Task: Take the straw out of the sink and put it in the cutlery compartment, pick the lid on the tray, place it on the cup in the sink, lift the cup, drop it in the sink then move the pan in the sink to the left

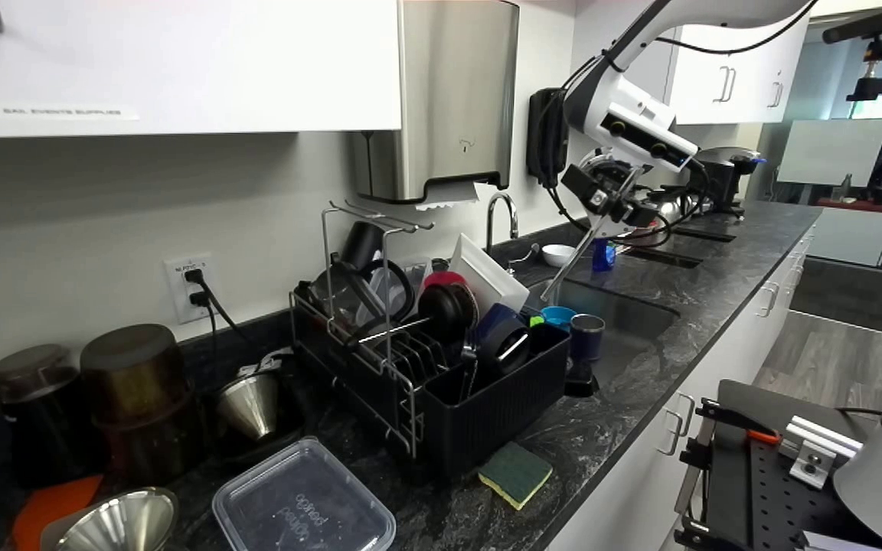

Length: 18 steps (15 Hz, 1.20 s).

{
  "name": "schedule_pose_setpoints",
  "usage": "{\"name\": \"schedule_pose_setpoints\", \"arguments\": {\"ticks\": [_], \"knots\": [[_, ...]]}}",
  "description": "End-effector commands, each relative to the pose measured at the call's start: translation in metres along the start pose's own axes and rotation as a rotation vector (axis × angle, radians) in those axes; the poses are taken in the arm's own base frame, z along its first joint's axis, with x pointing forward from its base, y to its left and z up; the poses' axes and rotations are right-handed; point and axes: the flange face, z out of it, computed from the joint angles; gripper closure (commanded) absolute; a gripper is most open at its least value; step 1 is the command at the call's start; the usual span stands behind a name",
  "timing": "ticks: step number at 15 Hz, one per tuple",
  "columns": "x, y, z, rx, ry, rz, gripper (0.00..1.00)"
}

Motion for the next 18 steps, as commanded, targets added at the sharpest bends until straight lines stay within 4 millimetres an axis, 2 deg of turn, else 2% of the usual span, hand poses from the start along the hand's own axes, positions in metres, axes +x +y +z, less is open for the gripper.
{"name": "schedule_pose_setpoints", "arguments": {"ticks": [1, 18], "knots": [[0.009, 0.001, 0.0, 0.022, -0.007, 0.04, 0.97], [0.034, 0.007, -0.006, 0.039, 0.051, 0.093, 0.97]]}}
